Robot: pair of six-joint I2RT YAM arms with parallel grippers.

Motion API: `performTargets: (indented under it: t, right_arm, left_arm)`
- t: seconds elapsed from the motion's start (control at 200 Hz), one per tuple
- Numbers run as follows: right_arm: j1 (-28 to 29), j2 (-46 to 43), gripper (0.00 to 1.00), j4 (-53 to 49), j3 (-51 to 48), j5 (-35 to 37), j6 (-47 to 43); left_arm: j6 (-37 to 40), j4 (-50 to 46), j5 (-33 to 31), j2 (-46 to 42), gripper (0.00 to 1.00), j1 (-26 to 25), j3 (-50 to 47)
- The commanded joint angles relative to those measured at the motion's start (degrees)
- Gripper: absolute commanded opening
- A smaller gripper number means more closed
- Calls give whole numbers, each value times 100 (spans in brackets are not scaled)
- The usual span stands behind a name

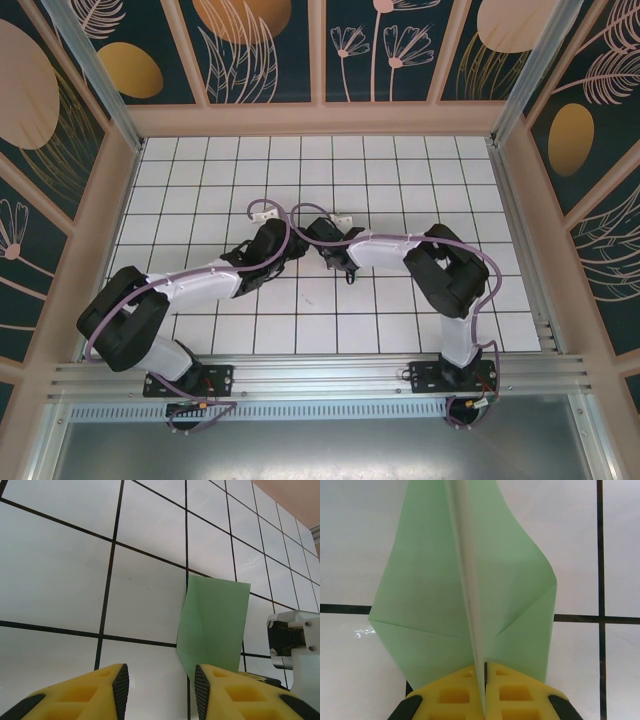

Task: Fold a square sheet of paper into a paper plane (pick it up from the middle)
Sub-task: Move the paper plane to the center of the table.

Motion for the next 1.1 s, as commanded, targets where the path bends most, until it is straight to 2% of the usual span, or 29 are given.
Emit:
performTargets:
  t: [0.0,0.12,0.405,0.48,0.6,0.781,1.096]
  right_arm:
    - [-48,309,5,-637,-121,-8,180]
    - [-119,183,3,-496,-160,-131,183]
    - [-210,596,5,-672,-97,-315,1007]
    - [-251,397,2,-602,-116,-405,988]
    - [-488,-179,1,-261,-180,-1058,909]
    - [-579,-635,2,-275,52,-1164,738]
    - [-579,-119,1,-320,145,-1412,917]
  left_arm:
    - [-69,-18,-32,66,42,32,113]
    - [-82,-1,-22,62,42,34,118]
    - [-103,96,45,83,42,25,58]
    - [-70,44,23,77,42,35,76]
    - [-70,43,3,59,42,32,80]
    - [-51,27,-55,25,42,31,93]
    - [28,-12,-49,32,43,36,154]
